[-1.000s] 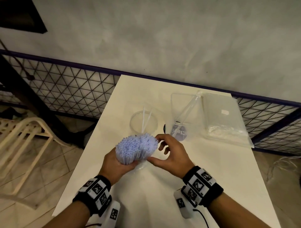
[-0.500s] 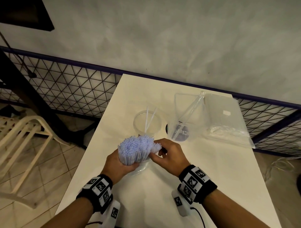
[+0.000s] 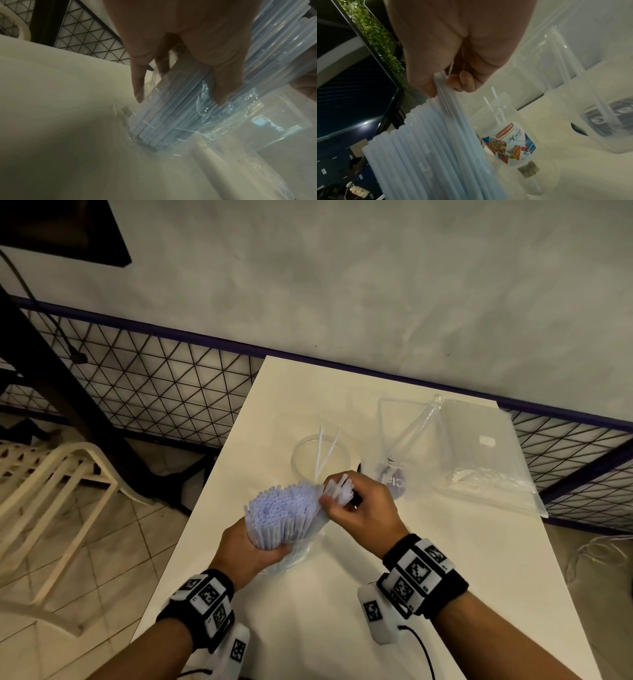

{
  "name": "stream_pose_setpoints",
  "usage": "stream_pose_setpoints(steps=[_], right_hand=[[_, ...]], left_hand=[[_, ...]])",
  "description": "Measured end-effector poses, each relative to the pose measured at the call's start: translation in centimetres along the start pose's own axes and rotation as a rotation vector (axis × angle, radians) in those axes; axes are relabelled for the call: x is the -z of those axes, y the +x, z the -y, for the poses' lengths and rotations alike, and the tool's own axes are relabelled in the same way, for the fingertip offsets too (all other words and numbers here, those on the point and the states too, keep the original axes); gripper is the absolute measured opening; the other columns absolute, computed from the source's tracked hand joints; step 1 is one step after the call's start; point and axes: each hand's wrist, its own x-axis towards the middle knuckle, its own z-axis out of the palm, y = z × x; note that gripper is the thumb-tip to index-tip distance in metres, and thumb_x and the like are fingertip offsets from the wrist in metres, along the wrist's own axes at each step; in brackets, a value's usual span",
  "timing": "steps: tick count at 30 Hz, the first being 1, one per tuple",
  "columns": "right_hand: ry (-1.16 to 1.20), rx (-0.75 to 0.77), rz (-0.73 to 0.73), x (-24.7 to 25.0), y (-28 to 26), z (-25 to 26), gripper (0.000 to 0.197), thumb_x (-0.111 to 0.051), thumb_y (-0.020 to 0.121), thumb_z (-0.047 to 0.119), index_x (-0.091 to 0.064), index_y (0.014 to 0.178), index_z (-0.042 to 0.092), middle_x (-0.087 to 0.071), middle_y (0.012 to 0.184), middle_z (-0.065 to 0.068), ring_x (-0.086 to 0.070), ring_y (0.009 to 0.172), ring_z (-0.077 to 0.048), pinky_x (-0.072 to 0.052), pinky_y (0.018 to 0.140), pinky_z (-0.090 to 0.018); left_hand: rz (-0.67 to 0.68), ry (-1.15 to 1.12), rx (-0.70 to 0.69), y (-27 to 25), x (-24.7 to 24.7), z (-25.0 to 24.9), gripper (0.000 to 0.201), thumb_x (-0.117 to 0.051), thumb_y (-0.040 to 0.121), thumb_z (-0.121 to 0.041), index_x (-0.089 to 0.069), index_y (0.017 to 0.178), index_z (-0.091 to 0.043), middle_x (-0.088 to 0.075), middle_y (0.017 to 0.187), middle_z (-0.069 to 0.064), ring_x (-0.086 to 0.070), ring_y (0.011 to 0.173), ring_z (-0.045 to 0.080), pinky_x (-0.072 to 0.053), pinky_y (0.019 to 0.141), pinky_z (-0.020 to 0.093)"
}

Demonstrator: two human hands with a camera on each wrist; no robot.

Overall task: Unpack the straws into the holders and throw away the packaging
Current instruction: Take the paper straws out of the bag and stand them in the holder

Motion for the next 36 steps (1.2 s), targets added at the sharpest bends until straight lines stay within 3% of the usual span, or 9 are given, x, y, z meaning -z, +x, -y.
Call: stream_pose_setpoints(steps=[3, 9, 12, 16, 22, 28, 32, 34, 36], right_hand=[[-0.019, 0.008, 0.021, 0.3, 0.3, 0.4, 0.007, -0.073, 0.083, 0.011, -0.066, 0.086, 0.010, -0.065, 0.078, -0.010, -0.059, 0.070, -0.028, -0.049, 0.063, -0.038], [0.017, -0.043, 0.152, 0.7, 1.0, 1.3, 0.026, -0.072, 0.084, 0.000, -0.068, 0.098, 0.022, -0.068, 0.085, 0.012, -0.063, 0.078, -0.004, -0.051, 0.070, -0.022], [-0.056, 0.015, 0.158, 0.9, 1.4, 1.6, 0.021, -0.073, 0.084, 0.005, -0.072, 0.096, 0.022, -0.071, 0.097, 0.001, -0.068, 0.090, -0.012, -0.057, 0.079, -0.034], [-0.119, 0.006, 0.166, 1.6, 1.9, 2.3, 0.010, -0.073, 0.087, 0.012, -0.071, 0.095, 0.017, -0.073, 0.089, 0.000, -0.068, 0.082, -0.021, -0.055, 0.075, -0.041], [-0.117, 0.041, 0.094, 2.3, 2.9, 3.2, 0.021, -0.077, 0.083, 0.007, -0.067, 0.082, 0.026, -0.064, 0.069, 0.013, -0.055, 0.062, 0.000, -0.043, 0.060, -0.013], [-0.099, 0.014, 0.120, 2.7, 3.5, 4.1, 0.022, -0.073, 0.085, 0.005, -0.070, 0.099, 0.022, -0.070, 0.088, 0.015, -0.065, 0.079, 0.001, -0.050, 0.073, -0.014], [-0.156, -0.045, 0.223, 2.8, 4.0, 4.2, 0.013, -0.068, 0.089, 0.007, -0.076, 0.094, 0.015, -0.074, 0.091, 0.008, -0.070, 0.084, -0.006, -0.055, 0.076, -0.021], [-0.204, -0.011, 0.204, 2.8, 4.2, 4.3, 0.006, -0.070, 0.088, 0.009, -0.075, 0.087, 0.010, -0.073, 0.083, 0.002, -0.069, 0.076, -0.010, -0.055, 0.070, -0.025], [-0.252, 0.026, 0.182, 2.9, 4.4, 4.5, 0.014, -0.072, 0.088, 0.013, -0.069, 0.077, 0.005, -0.066, 0.070, -0.007, -0.059, 0.060, -0.010, -0.048, 0.059, -0.025]], left_hand=[[0.014, 0.006, -0.003, 0.1, -0.1, 0.3, 0.056, -0.093, 0.056, -0.021, -0.059, 0.099, -0.034, -0.066, 0.093, -0.019, -0.060, 0.080, -0.021, -0.044, 0.067, 0.000], [0.031, 0.008, -0.018, 0.2, -0.1, 0.5, 0.056, -0.092, 0.057, -0.023, -0.058, 0.099, -0.037, -0.066, 0.093, -0.020, -0.060, 0.082, -0.021, -0.044, 0.067, -0.002], [0.032, 0.012, -0.023, 0.3, -0.1, 0.4, 0.056, -0.092, 0.057, -0.023, -0.057, 0.097, -0.038, -0.066, 0.093, -0.020, -0.060, 0.083, -0.021, -0.043, 0.066, -0.003], [0.027, 0.019, -0.026, 0.3, -0.1, 0.4, 0.056, -0.092, 0.057, -0.021, -0.055, 0.094, -0.041, -0.065, 0.091, -0.021, -0.058, 0.081, -0.024, -0.043, 0.065, -0.004], [0.034, 0.031, -0.017, 0.3, 0.1, 0.5, 0.055, -0.092, 0.057, -0.025, -0.055, 0.093, -0.042, -0.065, 0.091, -0.021, -0.058, 0.081, -0.023, -0.042, 0.067, -0.001], [0.046, 0.032, -0.030, 0.4, 0.0, 0.6, 0.055, -0.092, 0.057, -0.025, -0.055, 0.094, -0.042, -0.065, 0.093, -0.021, -0.061, 0.083, -0.016, -0.042, 0.068, -0.001], [0.047, 0.026, -0.037, 0.4, -0.1, 0.7, 0.055, -0.092, 0.057, -0.026, -0.056, 0.096, -0.039, -0.066, 0.094, -0.018, -0.062, 0.087, -0.009, -0.043, 0.070, 0.002], [0.039, 0.010, -0.035, 0.3, -0.1, 0.8, 0.054, -0.092, 0.057, -0.025, -0.056, 0.095, -0.040, -0.067, 0.094, -0.017, -0.062, 0.088, -0.007, -0.043, 0.072, 0.005], [0.037, 0.000, -0.036, 0.3, -0.1, 0.8, 0.053, -0.092, 0.057, -0.026, -0.056, 0.094, -0.040, -0.067, 0.095, -0.017, -0.063, 0.089, -0.005, -0.044, 0.073, 0.007]])
